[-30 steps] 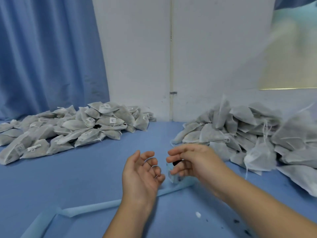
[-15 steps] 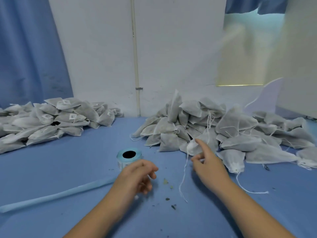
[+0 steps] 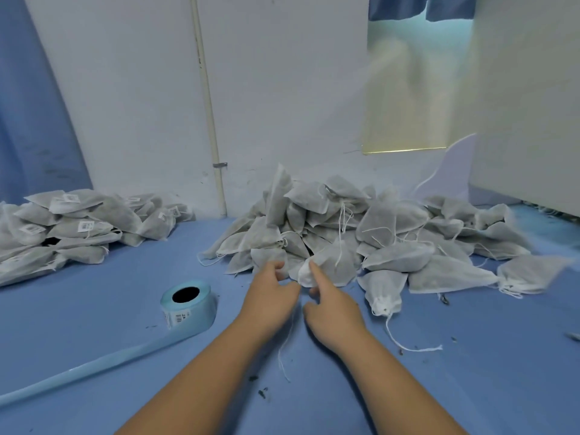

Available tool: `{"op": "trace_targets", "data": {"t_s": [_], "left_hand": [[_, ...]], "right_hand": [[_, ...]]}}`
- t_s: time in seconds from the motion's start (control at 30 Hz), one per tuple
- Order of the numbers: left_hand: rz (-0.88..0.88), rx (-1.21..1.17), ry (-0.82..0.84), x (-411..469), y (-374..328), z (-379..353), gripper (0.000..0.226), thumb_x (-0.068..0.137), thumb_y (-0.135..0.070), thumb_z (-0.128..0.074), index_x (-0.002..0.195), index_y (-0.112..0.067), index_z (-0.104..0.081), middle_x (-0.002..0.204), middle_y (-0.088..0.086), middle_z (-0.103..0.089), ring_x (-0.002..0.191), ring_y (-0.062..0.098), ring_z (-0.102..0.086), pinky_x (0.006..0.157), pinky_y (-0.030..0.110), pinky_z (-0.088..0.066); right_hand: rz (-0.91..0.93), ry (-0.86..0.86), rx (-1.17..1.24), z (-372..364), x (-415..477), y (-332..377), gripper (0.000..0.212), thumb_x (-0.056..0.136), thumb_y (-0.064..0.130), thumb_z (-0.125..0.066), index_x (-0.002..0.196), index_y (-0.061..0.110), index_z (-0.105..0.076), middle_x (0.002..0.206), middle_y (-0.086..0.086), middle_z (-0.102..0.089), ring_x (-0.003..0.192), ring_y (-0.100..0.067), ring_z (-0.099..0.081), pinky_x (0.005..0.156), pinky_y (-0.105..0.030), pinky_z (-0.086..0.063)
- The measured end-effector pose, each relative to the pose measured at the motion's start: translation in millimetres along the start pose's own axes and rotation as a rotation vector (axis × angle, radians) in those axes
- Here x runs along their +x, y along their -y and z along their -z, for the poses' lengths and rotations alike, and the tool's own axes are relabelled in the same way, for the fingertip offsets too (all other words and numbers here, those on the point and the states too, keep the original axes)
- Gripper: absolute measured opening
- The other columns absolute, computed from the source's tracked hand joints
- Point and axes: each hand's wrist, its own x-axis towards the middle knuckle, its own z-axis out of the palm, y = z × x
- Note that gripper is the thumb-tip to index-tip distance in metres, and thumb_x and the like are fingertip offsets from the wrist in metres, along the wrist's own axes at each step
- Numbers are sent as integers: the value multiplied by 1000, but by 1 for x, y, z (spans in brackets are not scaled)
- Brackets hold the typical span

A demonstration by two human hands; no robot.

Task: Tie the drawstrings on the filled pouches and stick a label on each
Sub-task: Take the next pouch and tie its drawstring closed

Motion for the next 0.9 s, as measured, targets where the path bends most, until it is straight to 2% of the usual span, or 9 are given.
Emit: {"op": "trace_targets", "data": {"t_s": [0.07,0.17,0.23,0.33,0.43,0.53,0.63,0.77,0.9], "left_hand": [[68,-14,18,12,-4,-7,48,89,-19,-59,135,-20,-46,115,-1,-57,101,24,-64,92,36,-50],[86,40,54,23,-9,-14,8,85,-18,-61,83,-20,-54,71,1,-53,62,20,-52,62,28,-41],[91,73,45,28,-7,-18,24,83,-18,-62,63,-15,-48,58,5,-43,56,19,-40,55,28,-32],[106,11,36,29,-9,-19,18,81,-16,-65,66,-10,-56,65,11,-50,62,18,-45,60,29,-36],[103,-18,24,26,-9,-14,18,84,-17,-64,72,-4,-68,72,15,-65,58,17,-50,56,25,-37],[106,-119,31,16,-12,0,16,86,-15,-62,75,-4,-66,68,4,-64,40,12,-42,42,18,-30],[94,-103,31,-1,-15,19,19,88,-16,-61,81,1,-66,64,-2,-63,37,8,-42,40,17,-30],[82,-51,22,-33,-12,46,21,88,-25,-62,91,-6,-70,73,-6,-67,47,1,-54,50,21,-41],[86,-148,-19,-64,-8,70,35,96,-43,-50,86,-20,-74,85,-12,-73,70,8,-65,69,28,-48]], "right_hand": [[-9,-28,44,-2,0,-2,75,89,20,-49,150,46,-13,121,4,-62,110,-19,-57,77,-26,-37],[-18,-71,133,-3,4,-6,75,88,17,-50,150,42,-15,112,10,-65,103,-16,-60,77,-25,-40],[-24,-86,167,-3,6,-8,75,87,14,-49,150,39,-18,102,12,-64,93,-14,-58,76,-25,-41],[-14,-97,167,-4,5,-9,72,86,13,-49,148,37,-23,91,15,-59,84,-10,-53,69,-23,-39],[15,-112,149,-1,3,-8,70,85,12,-50,146,37,-25,106,8,-54,91,-11,-52,75,-24,-40],[103,-77,75,2,-3,-5,67,86,18,-53,144,40,-27,117,6,-47,95,-10,-51,77,-24,-41],[218,4,98,0,-13,6,57,84,36,-58,137,42,-39,108,14,-46,86,3,-47,83,-18,-41],[231,102,257,-3,-31,25,65,70,59,-56,132,42,-45,101,17,-52,74,1,-54,78,-21,-48],[278,150,319,-10,-49,44,55,72,54,-61,124,40,-52,93,16,-59,80,1,-58,78,-20,-49]]}}
